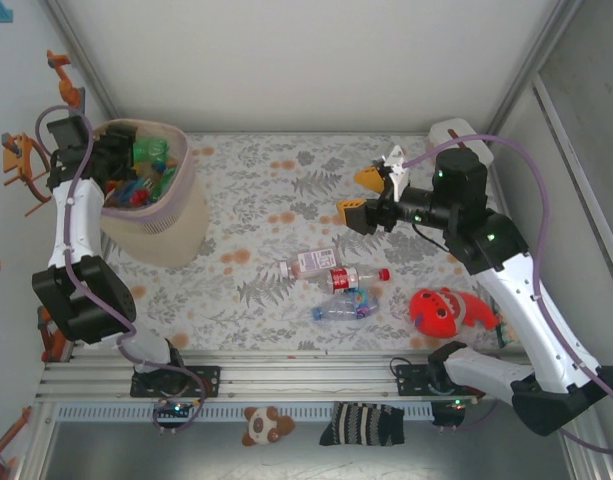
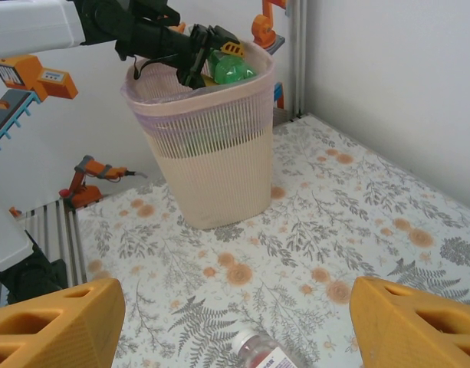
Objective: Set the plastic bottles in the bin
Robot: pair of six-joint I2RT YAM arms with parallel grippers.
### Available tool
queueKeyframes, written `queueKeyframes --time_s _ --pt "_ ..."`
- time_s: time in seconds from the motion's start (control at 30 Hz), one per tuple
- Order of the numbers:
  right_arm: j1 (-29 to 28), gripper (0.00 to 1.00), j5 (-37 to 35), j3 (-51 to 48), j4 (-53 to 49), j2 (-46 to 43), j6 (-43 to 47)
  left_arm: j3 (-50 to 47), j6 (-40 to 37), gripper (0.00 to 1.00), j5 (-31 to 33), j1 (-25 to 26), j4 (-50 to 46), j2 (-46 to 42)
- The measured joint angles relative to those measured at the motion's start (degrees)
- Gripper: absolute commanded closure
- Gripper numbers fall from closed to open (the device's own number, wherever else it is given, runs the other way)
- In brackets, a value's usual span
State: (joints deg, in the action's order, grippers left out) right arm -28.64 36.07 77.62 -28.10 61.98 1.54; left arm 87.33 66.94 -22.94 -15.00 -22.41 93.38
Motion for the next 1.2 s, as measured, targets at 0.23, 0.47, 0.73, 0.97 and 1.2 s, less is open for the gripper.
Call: queueKeyframes --time_s 0.23,0.47,0.73,0.97,1.2 --pt "0.00 0.24 -0.24 0.00 -0.04 0.00 0.22 2.80 -1.44 0.11 0.87 -0.02 -4.44 0.02" --pt "0.00 0.24 -0.81 0.00 -0.24 -0.02 0.22 5.68 -2.80 0.11 2.95 -0.20 -9.99 -2.71" --pt "0.00 0.24 -0.90 0.00 -1.03 -0.13 0.22 8.50 -4.17 0.35 3.04 -0.35 -10.14 -6.32" --pt "0.00 0.24 -1.07 0.00 -1.25 -0.61 0.26 10.19 -4.90 0.56 -0.33 1.01 -8.00 -2.62" --pt "0.00 0.24 -1.22 0.00 -1.25 -0.72 0.72 11.63 -4.90 0.68 -3.02 2.71 -6.75 3.19"
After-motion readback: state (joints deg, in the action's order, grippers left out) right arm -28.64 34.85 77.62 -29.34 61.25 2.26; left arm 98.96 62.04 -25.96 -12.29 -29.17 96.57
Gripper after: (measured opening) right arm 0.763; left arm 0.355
